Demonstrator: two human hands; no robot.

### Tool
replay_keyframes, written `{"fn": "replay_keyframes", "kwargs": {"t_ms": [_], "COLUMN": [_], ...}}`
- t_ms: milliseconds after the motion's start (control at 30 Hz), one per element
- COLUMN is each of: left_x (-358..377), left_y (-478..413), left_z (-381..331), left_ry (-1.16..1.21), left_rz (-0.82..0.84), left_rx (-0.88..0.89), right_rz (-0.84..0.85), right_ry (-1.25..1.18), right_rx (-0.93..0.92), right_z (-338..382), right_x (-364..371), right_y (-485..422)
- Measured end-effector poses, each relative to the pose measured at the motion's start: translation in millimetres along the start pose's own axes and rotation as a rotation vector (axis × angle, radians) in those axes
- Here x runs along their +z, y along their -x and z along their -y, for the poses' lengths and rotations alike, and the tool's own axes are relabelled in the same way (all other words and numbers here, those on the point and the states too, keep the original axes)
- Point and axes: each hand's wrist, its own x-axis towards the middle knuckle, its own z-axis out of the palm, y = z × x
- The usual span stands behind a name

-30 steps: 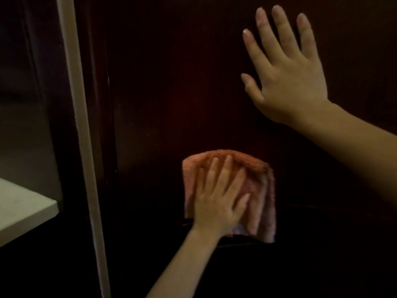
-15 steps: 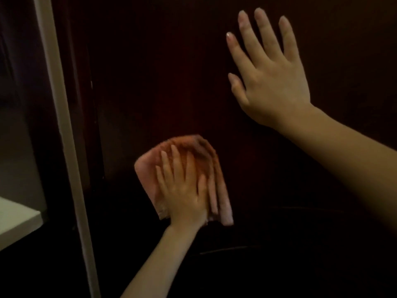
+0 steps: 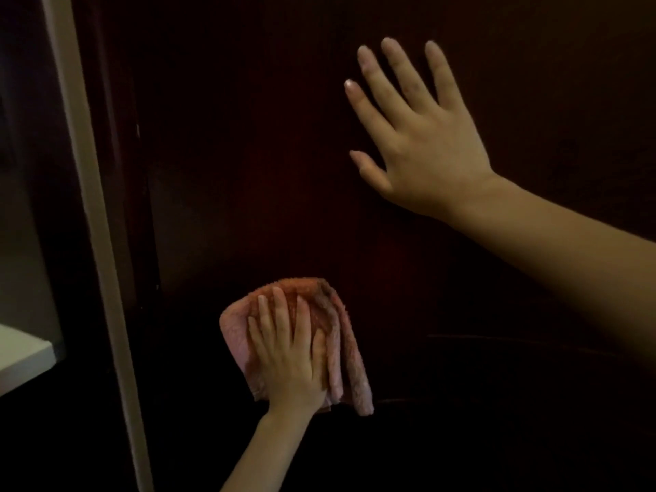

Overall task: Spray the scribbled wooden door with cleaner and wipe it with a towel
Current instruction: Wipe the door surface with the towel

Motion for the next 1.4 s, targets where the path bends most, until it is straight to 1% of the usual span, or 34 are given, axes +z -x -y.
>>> {"fn": "replay_keyframes", "kwargs": {"t_ms": [100, 300, 433, 533, 567, 633, 733, 800, 900, 933, 1000, 1100, 1233, 1333, 1400], "left_x": [2, 9, 17, 16, 14, 8, -6, -15, -19, -17, -8, 7, 20, 24, 24], "left_y": [-10, 4, 34, 42, 40, 29, -5, -35, -56, -50, -20, 38, 73, 92, 97], "left_z": [-4, -2, 2, -7, -10, -14, -16, -22, -35, -38, -39, -33, -32, -20, -18], "left_ry": [0.003, 0.029, 0.021, -0.005, -0.007, -0.008, -0.024, 0.010, 0.063, 0.060, 0.036, 0.015, 0.015, -0.015, -0.035], "left_rz": [0.002, -0.031, 0.000, 0.049, 0.065, 0.075, 0.022, -0.006, -0.037, -0.043, -0.032, 0.049, 0.125, 0.161, 0.214], "left_rx": [-0.074, -0.052, -0.041, -0.119, -0.147, -0.147, -0.061, -0.034, -0.092, -0.095, -0.037, 0.060, -0.020, 0.019, -0.008], "right_rz": [0.012, 0.065, 0.129, 0.169, 0.182, 0.191, 0.176, 0.169, 0.153, 0.147, 0.131, 0.130, 0.123, 0.123, 0.126], "right_ry": [0.018, 0.054, 0.041, 0.051, 0.060, 0.061, 0.042, 0.029, 0.018, 0.008, -0.009, 0.000, 0.007, -0.005, -0.001], "right_rx": [-0.006, -0.087, -0.110, -0.127, -0.121, -0.107, -0.095, -0.095, -0.097, -0.097, -0.096, -0.099, -0.090, -0.094, -0.094], "right_z": [2, 17, 30, 43, 45, 47, 47, 47, 46, 45, 44, 45, 45, 44, 44], "right_x": [-1, 2, -1, 0, 1, 2, 2, 3, 3, 2, 2, 3, 4, 4, 3], "right_y": [1, 33, 57, 72, 75, 77, 76, 78, 78, 77, 77, 78, 77, 76, 77]}}
